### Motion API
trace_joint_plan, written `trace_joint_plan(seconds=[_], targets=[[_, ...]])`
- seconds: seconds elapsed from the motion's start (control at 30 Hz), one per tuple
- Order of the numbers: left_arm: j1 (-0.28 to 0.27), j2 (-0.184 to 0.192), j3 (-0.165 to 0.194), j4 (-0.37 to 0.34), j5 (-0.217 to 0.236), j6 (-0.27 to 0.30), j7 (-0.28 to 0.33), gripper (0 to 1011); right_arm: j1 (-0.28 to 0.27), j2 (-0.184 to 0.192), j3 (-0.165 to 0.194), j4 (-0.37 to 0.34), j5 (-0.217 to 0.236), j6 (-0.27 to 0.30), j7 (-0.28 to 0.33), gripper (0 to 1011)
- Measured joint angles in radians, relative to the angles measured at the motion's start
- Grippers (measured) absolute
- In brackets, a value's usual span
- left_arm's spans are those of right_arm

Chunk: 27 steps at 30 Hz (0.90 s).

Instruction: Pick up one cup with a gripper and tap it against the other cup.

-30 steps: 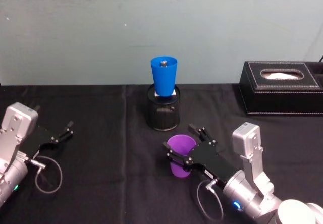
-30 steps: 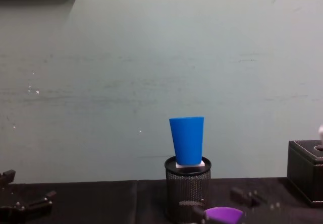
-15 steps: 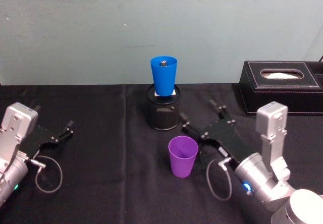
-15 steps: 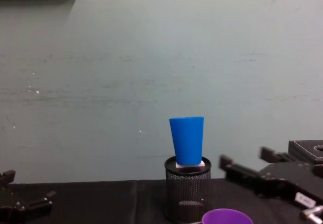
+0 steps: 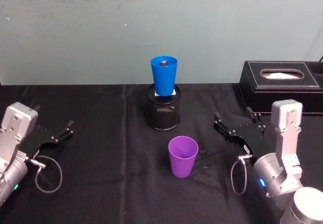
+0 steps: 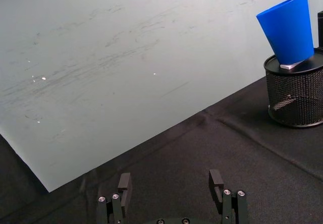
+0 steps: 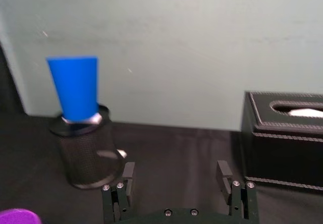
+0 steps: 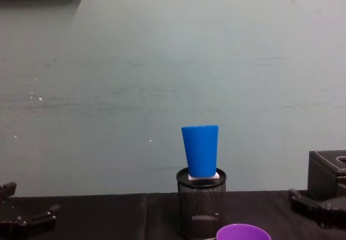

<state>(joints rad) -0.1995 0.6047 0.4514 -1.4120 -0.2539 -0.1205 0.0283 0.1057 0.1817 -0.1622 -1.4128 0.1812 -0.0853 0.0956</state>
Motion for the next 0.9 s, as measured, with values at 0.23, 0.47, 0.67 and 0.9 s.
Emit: trace_joint_plan(seconds=[0.23, 0.47, 0.67, 0.9], targets=[[0.000, 0.000, 0.000, 0.000, 0.000, 0.000, 0.000, 1000, 0.009, -0.017, -0.002, 0.027, -0.071, 0.043, -0.048, 1004], [0.000, 0.000, 0.000, 0.000, 0.000, 0.000, 0.000, 1000, 0.008, -0.023, -0.001, 0.036, -0.078, 0.039, -0.045, 1004], [0.000, 0.000, 0.000, 0.000, 0.000, 0.000, 0.000, 1000, 0.008, -0.022, -0.001, 0.033, -0.077, 0.038, -0.044, 1004], [0.000, 0.000, 0.000, 0.000, 0.000, 0.000, 0.000, 1000, 0.008, -0.020, -0.002, 0.032, -0.076, 0.038, -0.043, 1004]])
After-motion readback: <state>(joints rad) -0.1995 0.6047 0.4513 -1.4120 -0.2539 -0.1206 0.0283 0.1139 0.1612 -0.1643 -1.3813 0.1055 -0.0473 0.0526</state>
